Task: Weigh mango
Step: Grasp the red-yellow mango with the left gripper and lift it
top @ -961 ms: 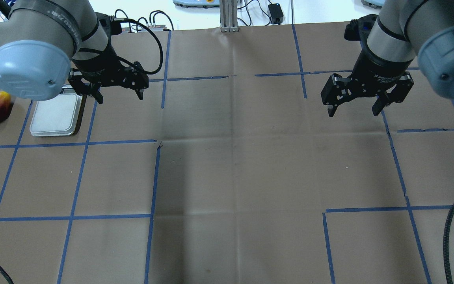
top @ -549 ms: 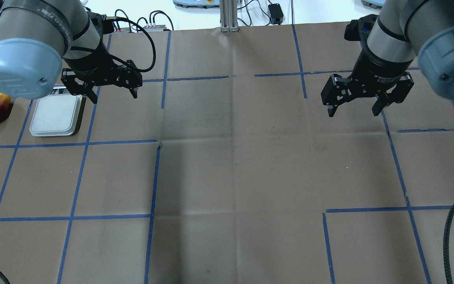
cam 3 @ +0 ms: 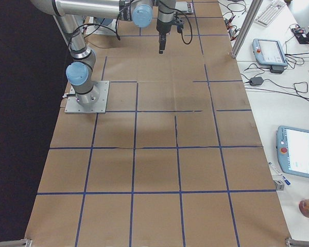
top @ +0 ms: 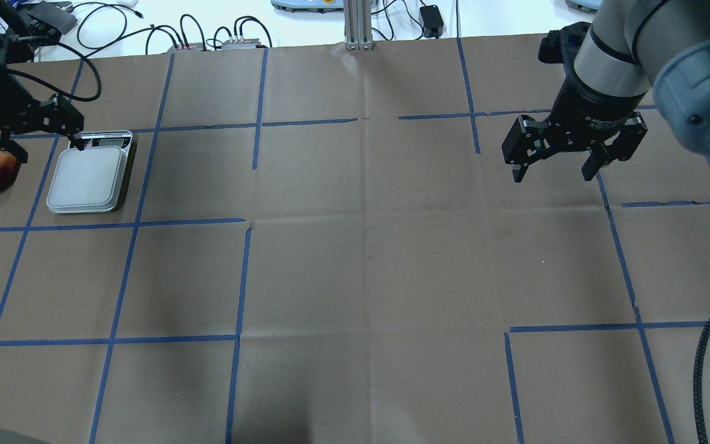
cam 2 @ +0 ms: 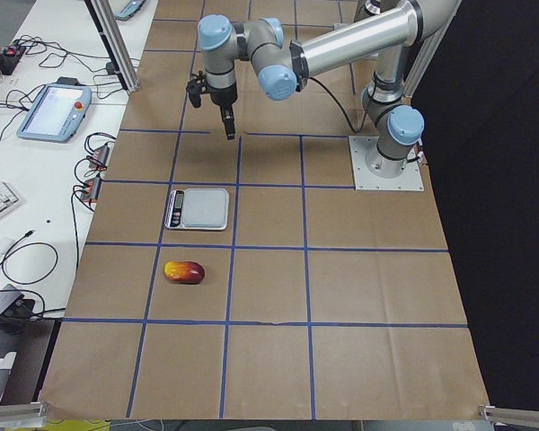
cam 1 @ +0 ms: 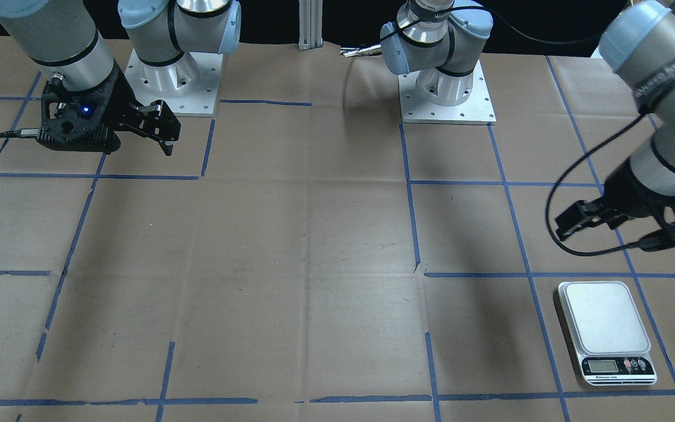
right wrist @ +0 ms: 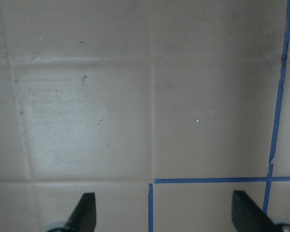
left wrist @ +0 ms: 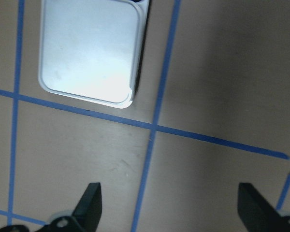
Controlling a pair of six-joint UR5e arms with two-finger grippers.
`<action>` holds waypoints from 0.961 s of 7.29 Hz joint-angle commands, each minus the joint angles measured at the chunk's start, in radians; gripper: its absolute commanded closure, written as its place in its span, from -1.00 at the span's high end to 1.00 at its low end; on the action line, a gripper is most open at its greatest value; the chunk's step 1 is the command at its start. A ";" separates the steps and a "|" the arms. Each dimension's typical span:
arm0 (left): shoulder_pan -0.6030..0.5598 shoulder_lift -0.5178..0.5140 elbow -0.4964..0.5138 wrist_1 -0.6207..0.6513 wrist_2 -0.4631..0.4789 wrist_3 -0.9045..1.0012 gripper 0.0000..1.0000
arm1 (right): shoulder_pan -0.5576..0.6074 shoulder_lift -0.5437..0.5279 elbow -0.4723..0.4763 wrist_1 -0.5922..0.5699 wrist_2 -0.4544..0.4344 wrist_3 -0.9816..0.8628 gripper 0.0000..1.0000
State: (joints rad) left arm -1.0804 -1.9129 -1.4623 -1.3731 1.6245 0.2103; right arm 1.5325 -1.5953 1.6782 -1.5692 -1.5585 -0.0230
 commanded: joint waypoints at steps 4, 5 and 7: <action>0.207 -0.561 0.573 0.039 -0.011 0.296 1.00 | 0.000 0.000 0.000 0.000 0.000 0.000 1.00; 0.227 -0.636 0.623 0.039 -0.012 0.297 0.99 | 0.000 0.000 0.000 0.000 0.000 0.000 1.00; 0.235 -0.692 0.643 0.035 -0.012 0.340 0.84 | 0.000 0.000 0.000 0.000 0.000 0.000 1.00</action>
State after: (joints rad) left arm -0.8520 -2.5692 -0.8361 -1.3367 1.6127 0.5318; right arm 1.5325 -1.5953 1.6782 -1.5693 -1.5585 -0.0230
